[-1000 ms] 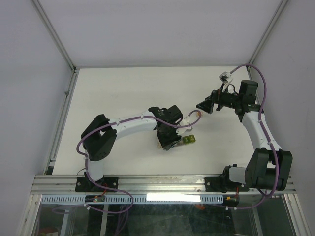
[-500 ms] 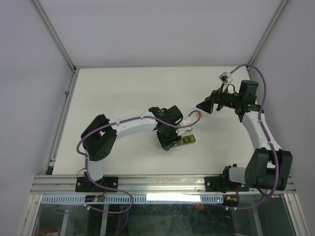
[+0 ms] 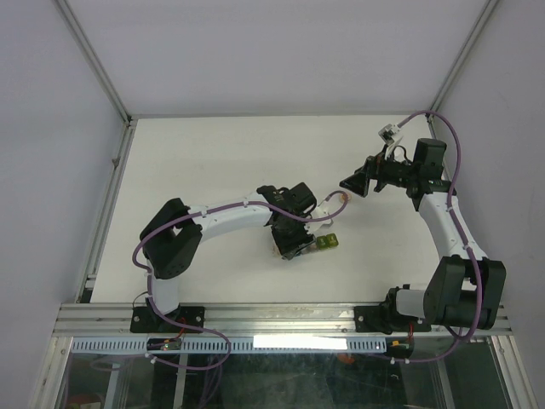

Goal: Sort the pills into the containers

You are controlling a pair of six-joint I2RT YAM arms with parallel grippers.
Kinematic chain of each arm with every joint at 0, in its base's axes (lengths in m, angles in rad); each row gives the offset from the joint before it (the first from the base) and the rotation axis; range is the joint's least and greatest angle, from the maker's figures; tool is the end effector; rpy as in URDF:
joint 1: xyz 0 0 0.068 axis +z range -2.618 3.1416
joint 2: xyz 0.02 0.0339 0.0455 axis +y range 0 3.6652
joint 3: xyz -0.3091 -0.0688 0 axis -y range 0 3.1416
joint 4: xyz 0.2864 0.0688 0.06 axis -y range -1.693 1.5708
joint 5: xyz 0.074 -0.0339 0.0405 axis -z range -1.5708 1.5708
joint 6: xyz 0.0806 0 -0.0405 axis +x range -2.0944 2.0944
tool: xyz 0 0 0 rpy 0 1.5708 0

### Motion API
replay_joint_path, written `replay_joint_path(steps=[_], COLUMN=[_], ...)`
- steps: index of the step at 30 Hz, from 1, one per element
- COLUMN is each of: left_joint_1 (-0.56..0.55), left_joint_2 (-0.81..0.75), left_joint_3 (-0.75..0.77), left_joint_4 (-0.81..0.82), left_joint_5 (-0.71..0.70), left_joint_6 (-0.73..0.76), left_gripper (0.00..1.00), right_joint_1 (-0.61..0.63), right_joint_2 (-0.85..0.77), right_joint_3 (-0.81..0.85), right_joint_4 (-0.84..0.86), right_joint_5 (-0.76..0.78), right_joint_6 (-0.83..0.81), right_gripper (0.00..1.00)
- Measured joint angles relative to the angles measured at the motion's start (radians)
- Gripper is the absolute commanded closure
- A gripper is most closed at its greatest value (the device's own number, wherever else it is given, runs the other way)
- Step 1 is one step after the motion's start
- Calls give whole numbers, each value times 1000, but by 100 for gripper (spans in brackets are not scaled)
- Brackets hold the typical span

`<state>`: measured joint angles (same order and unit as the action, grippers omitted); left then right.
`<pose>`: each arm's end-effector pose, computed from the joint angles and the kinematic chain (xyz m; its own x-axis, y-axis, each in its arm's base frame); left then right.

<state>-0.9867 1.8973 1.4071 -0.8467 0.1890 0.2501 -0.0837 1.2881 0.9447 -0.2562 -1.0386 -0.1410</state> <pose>0.2276 -0.3717 0.1754 -0.3110 0.9113 -0.2698 0.9499 0.2887 -0.1197 0.3232 0.0426 0.3056 -0.4631 -0.0327 -0.8857 -0.7389 0.5661 0.3654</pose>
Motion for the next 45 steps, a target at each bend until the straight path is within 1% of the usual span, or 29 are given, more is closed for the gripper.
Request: replay_joint_path(steps=[27, 45], left_joint_1=[0, 2], left_joint_2=[-21, -22], left_joint_3=[-16, 19], left_joint_4=[6, -25], left_joint_5=[-13, -25], left_joint_6=[-1, -3], left_gripper=[100, 100], right_joint_1=[0, 0], right_joint_2=[4, 4], right_joint_3=[3, 3], right_joint_4=[-12, -12], right_joint_5=[1, 2], right_joint_6=[-10, -11], right_gripper=[0, 1])
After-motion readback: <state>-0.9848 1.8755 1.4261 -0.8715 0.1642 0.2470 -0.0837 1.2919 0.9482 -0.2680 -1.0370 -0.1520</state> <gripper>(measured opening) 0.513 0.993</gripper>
